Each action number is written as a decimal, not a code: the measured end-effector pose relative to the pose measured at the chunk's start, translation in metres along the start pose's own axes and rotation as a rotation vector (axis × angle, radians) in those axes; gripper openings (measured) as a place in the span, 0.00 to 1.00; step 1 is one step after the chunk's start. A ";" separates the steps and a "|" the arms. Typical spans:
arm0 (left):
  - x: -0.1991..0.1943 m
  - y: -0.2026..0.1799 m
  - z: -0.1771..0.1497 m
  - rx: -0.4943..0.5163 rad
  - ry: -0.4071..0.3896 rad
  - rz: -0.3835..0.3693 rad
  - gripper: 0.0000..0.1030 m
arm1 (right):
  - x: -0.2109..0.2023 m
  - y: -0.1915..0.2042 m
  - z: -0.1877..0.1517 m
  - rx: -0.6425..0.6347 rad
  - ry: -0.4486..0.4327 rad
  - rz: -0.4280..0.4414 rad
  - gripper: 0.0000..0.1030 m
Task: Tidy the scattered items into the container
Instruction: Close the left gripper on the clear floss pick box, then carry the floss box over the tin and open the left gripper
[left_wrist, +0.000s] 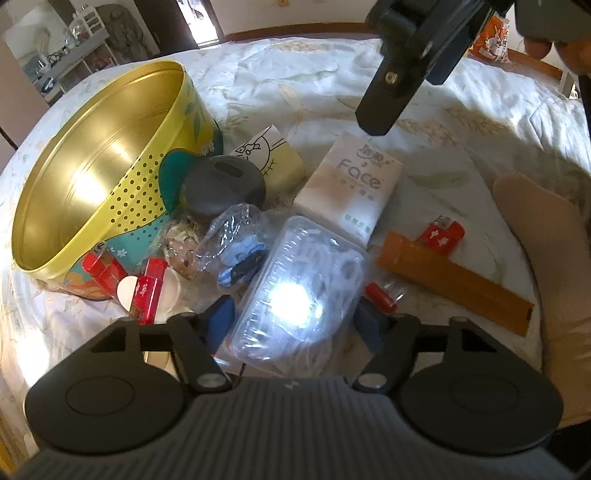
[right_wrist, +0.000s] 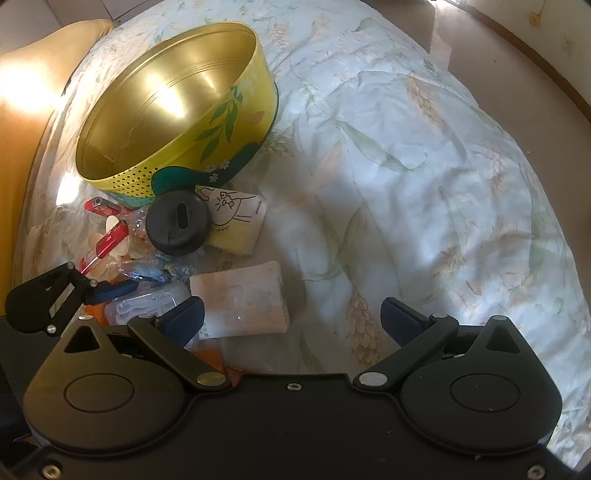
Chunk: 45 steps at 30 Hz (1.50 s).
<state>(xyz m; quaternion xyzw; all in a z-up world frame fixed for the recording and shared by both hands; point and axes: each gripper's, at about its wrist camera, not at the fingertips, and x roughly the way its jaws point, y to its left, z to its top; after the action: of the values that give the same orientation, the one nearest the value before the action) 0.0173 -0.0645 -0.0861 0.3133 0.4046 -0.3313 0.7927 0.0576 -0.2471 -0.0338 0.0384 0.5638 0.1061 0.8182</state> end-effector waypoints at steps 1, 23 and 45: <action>-0.002 -0.001 0.002 -0.007 0.003 -0.004 0.64 | 0.000 0.000 0.000 0.002 0.002 -0.001 0.99; -0.074 0.046 0.011 -0.386 -0.109 0.039 0.59 | 0.002 -0.001 -0.001 0.002 0.014 0.013 0.99; -0.054 0.183 0.058 -0.702 -0.112 0.155 0.59 | 0.008 -0.002 0.001 -0.004 0.034 0.031 0.99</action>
<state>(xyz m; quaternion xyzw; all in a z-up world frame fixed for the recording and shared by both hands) 0.1605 0.0131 0.0290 0.0333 0.4247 -0.1278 0.8956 0.0616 -0.2472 -0.0408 0.0437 0.5765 0.1205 0.8070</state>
